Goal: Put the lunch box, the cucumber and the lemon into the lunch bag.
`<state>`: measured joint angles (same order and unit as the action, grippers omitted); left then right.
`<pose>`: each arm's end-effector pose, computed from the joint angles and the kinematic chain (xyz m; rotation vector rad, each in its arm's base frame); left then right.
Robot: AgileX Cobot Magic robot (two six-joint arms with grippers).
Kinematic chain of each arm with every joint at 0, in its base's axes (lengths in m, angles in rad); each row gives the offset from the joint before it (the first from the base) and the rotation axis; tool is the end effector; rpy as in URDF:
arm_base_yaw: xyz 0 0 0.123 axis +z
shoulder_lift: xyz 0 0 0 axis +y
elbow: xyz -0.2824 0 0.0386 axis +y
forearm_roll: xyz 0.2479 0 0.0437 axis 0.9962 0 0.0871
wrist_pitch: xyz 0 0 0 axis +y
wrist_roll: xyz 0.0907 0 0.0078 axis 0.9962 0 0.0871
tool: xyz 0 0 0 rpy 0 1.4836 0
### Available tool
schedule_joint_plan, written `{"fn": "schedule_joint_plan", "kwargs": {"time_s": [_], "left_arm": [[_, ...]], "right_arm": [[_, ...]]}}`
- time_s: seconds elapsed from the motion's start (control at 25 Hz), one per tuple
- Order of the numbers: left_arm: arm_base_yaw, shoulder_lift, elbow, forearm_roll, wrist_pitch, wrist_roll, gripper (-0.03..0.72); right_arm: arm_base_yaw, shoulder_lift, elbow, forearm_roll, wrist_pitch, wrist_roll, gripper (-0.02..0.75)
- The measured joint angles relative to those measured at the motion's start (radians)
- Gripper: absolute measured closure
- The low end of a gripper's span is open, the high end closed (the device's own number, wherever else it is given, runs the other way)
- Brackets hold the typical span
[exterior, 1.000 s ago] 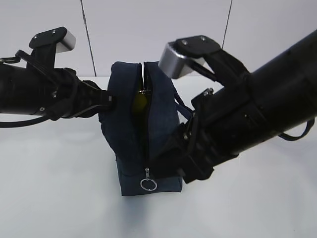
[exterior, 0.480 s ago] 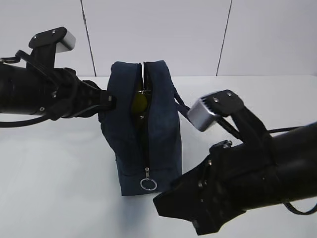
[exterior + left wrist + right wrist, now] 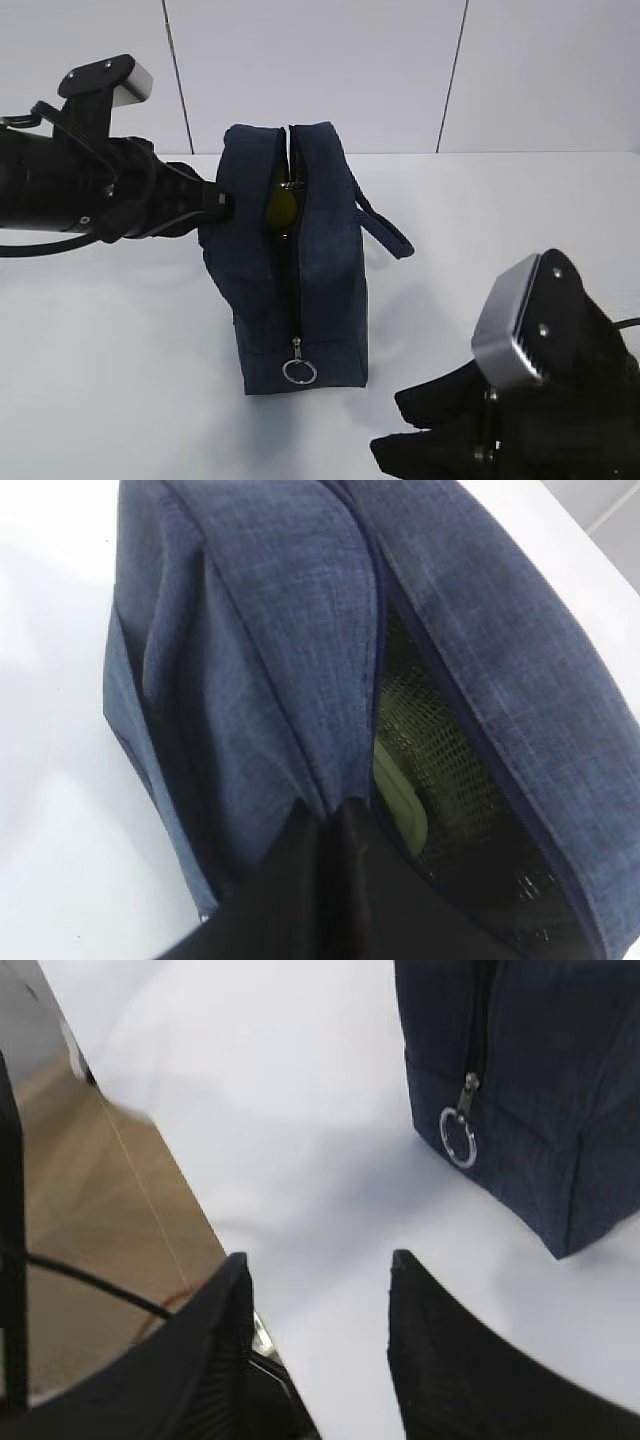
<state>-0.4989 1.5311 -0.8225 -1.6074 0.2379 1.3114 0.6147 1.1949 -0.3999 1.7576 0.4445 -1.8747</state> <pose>0.2675 -0.1703 0.2277 0.3654 2.2232 -0.7003 0.1446 0.1493 0.2056 -1.0084 1.9863 0.7657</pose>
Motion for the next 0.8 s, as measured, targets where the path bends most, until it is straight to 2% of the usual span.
{"fn": "schedule_joint_plan", "kwargs": {"time_s": [0.24, 0.6, 0.8], "left_arm": [[0.0, 0.0, 0.0, 0.0, 0.0, 0.0, 0.691], [0.0, 0.0, 0.0, 0.0, 0.0, 0.0, 0.691], [0.0, 0.0, 0.0, 0.0, 0.0, 0.0, 0.691]], "right_arm": [[0.0, 0.111, 0.006, 0.02, -0.007, -0.245, 0.388], [0.0, 0.343, -0.107, 0.024, 0.034, -0.269, 0.388], [0.0, 0.387, -0.181, 0.024, -0.008, -0.281, 0.389]]}}
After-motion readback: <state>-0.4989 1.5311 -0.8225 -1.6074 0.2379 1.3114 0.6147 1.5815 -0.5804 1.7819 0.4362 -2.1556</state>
